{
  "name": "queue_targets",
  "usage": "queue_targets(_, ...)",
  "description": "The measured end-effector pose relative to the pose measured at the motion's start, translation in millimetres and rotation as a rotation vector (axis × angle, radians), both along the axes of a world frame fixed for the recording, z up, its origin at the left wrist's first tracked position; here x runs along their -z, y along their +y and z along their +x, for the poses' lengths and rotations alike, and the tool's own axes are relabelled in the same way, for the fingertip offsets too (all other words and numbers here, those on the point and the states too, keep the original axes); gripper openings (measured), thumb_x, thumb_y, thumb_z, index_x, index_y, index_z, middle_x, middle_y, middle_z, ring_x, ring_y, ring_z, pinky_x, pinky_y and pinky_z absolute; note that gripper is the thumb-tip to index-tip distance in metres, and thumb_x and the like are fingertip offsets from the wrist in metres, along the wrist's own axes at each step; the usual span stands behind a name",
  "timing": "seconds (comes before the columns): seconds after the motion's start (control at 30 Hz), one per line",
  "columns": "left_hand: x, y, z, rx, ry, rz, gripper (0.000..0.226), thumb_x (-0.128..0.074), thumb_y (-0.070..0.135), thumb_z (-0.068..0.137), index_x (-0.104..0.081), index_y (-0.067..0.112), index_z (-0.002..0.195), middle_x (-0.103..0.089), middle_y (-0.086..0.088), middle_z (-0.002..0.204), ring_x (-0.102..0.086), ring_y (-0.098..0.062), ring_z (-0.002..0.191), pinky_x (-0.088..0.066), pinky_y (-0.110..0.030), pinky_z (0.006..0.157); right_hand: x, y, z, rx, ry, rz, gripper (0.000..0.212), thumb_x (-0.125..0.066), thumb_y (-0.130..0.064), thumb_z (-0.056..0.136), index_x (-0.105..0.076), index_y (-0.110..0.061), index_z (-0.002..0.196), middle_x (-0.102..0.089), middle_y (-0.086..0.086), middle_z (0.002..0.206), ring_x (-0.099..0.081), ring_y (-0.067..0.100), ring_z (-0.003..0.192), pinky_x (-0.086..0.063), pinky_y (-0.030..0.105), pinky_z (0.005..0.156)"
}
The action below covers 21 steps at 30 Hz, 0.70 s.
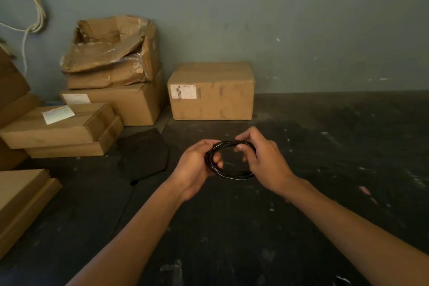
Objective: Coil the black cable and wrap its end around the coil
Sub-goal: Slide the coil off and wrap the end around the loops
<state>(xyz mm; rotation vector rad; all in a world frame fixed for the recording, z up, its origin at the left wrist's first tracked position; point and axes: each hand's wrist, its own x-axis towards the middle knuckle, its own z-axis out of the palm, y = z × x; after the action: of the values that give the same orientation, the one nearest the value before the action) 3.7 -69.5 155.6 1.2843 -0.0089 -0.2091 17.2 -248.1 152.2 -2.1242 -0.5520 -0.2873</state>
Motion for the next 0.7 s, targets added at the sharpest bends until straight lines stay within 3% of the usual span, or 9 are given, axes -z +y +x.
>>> queue_targets(0.07,6,0,-3,0.069,0.02,0.146,0.035,-0.035,0.026,0.104,-0.059,0.006,0.119,-0.058,-0.003,0.068,-0.059,-0.016,0.065,-0.049,-0.032,0.069,7,-6,-5,-0.04,0.008,-0.106,0.013,-0.05,-0.016,0.099,-0.047,-0.027,0.107,-0.058,-0.013,0.081,-0.058,-0.006,0.07,-0.045,0.014,0.055)
queue_targets(0.13,13,-4,-6,0.1,0.003,0.268,0.033,-0.04,0.032,0.103,-0.061,0.008,0.113,-0.06,-0.003,0.071,-0.06,-0.014,0.063,-0.05,-0.033,0.071,12,-10,-10,-0.076,0.03,-0.169,0.01,-0.049,-0.017,0.1,-0.043,-0.025,0.103,-0.058,-0.008,0.077,-0.058,0.004,0.063,-0.043,0.022,0.049)
queue_targets(0.2,23,-11,-9,0.117,-0.027,0.349,0.025,-0.044,0.028,0.102,-0.058,0.007,0.104,-0.054,-0.002,0.07,-0.053,-0.01,0.055,-0.049,-0.035,0.072,19,-13,-14,-0.075,0.064,-0.203,0.011,-0.049,-0.018,0.1,-0.04,-0.023,0.1,-0.06,0.002,0.076,-0.059,0.017,0.063,-0.047,0.037,0.052)
queue_targets(0.33,47,-26,-17,0.195,0.129,0.21,0.018,-0.043,0.025,0.102,-0.05,0.018,0.087,-0.037,0.004,0.06,-0.033,-0.006,0.044,-0.046,-0.031,0.066,40,-26,-26,-0.081,0.122,-0.218,0.014,-0.052,-0.016,0.098,-0.04,-0.023,0.099,-0.064,-0.002,0.081,-0.06,0.007,0.067,-0.052,0.04,0.061)
queue_targets(0.43,69,-39,-25,0.225,0.275,0.135,0.021,-0.044,0.028,0.102,-0.05,0.02,0.083,-0.033,0.007,0.056,-0.027,-0.007,0.044,-0.042,-0.03,0.061,63,-39,-39,-0.068,0.213,-0.242,0.015,-0.051,-0.019,0.099,-0.039,-0.026,0.096,-0.061,-0.005,0.077,-0.062,0.013,0.069,-0.054,0.044,0.063)
queue_targets(0.5,87,-49,-33,0.222,0.268,0.184,0.021,-0.045,0.027,0.102,-0.05,0.019,0.084,-0.033,0.007,0.055,-0.028,-0.008,0.046,-0.041,-0.03,0.061,78,-47,-50,-0.076,0.268,-0.235,0.015,-0.053,-0.022,0.099,-0.039,-0.028,0.098,-0.061,-0.007,0.08,-0.063,0.011,0.072,-0.057,0.041,0.064)
queue_targets(0.63,118,-59,-46,0.169,0.158,0.388,0.02,-0.047,0.027,0.101,-0.051,0.017,0.084,-0.041,0.006,0.059,-0.04,-0.006,0.05,-0.043,-0.029,0.058,104,-73,-69,0.003,0.391,-0.142,0.019,-0.054,-0.04,0.095,-0.048,-0.027,0.108,-0.062,-0.008,0.092,-0.062,0.001,0.079,-0.05,0.021,0.067)
queue_targets(0.7,128,-59,-48,0.148,0.144,0.465,0.018,-0.048,0.026,0.1,-0.052,0.017,0.085,-0.043,0.003,0.064,-0.043,-0.007,0.054,-0.043,-0.03,0.059,115,-90,-74,0.096,0.529,-0.205,0.022,-0.05,-0.047,0.096,-0.049,-0.029,0.109,-0.061,-0.009,0.093,-0.061,0.001,0.081,-0.048,0.024,0.071)
